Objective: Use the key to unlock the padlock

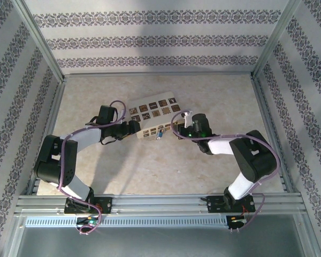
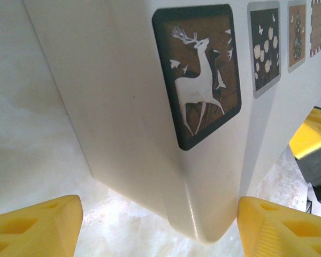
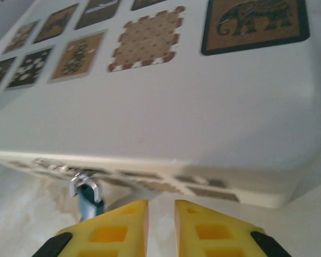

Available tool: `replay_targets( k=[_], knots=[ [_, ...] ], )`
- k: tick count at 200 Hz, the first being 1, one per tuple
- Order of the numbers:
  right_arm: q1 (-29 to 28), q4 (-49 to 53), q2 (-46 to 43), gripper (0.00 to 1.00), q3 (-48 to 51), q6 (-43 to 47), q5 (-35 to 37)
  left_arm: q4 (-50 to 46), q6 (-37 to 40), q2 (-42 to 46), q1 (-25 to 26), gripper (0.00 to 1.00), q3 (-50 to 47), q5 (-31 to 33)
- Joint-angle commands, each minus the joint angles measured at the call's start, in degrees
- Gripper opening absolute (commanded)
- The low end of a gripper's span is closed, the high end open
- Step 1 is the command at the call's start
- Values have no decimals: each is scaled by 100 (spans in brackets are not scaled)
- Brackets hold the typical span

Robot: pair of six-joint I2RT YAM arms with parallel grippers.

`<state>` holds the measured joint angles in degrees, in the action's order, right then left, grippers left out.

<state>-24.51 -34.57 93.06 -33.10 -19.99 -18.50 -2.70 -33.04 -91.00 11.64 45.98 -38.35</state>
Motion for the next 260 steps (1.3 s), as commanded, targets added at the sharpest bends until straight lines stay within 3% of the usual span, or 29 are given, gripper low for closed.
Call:
replay_targets(
  k=[1, 52, 128, 260],
  knots=[
    [-73, -299, -465, 27, 323, -696, -402, -314, -63, 20, 83, 75, -151, 343],
    [-696, -1488, -283, 42, 794, -1921, -478, -283, -106, 78, 79, 74, -151, 363],
    [-862, -1770, 984, 37, 214, -2259, -382, -135, -159, 30, 78, 73, -142, 302],
    [-1011, -1893, 1725, 35, -170, -2246, -29, -141, -186, 25, 81, 71, -111, 293]
  ],
)
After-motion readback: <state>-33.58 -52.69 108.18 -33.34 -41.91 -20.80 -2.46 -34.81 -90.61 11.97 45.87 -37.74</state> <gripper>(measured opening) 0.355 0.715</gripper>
